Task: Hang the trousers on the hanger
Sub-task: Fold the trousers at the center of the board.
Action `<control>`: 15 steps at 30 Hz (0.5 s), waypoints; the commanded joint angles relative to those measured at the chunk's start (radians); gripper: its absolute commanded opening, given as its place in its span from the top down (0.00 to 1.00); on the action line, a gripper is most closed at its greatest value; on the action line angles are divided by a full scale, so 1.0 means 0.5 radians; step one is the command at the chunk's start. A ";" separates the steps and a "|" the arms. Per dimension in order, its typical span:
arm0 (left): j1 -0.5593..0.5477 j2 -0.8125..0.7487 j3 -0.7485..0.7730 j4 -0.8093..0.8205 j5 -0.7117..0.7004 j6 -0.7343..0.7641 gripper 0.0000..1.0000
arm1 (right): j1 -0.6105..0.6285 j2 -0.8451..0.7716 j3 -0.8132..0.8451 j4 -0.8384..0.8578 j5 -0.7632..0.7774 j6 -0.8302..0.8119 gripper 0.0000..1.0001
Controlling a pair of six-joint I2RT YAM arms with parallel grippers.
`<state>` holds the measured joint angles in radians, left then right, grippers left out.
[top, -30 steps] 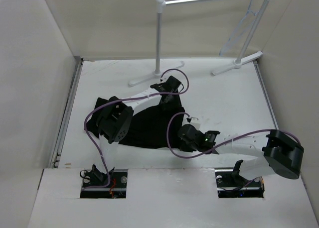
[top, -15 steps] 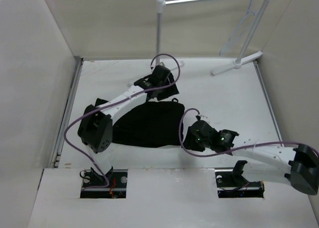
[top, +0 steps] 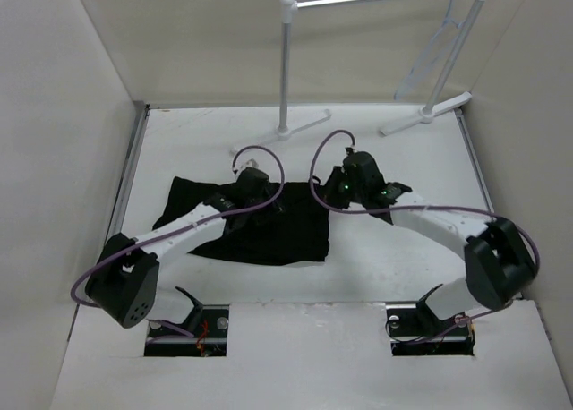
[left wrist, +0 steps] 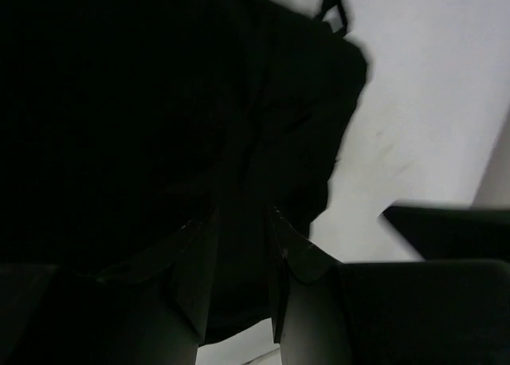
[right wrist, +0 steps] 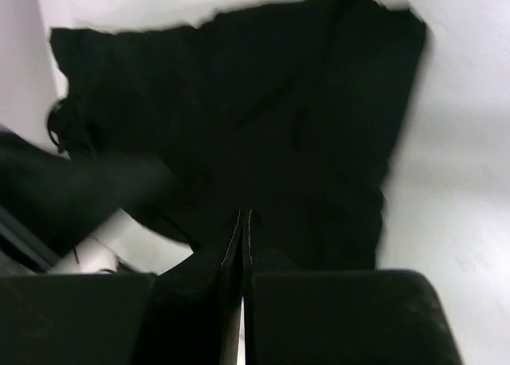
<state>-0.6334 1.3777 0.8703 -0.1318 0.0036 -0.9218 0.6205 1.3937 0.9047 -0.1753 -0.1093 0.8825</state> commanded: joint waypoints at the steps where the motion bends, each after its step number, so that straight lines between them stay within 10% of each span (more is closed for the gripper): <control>1: 0.004 -0.181 -0.227 0.116 -0.001 -0.129 0.73 | -0.070 0.292 0.172 0.436 -0.171 -0.023 0.92; 7: -0.057 -0.270 -0.525 0.116 -0.053 -0.209 0.73 | -0.264 0.762 0.289 0.535 -0.190 0.125 0.93; 15: -0.069 -0.457 -0.606 0.037 -0.093 -0.255 0.70 | -0.365 0.545 -0.060 0.575 -0.061 0.168 0.85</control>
<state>-0.6682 1.1946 0.5682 -0.1154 -0.0212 -1.0309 0.4603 1.7462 0.9092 0.0639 -0.1738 0.9596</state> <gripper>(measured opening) 0.296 0.141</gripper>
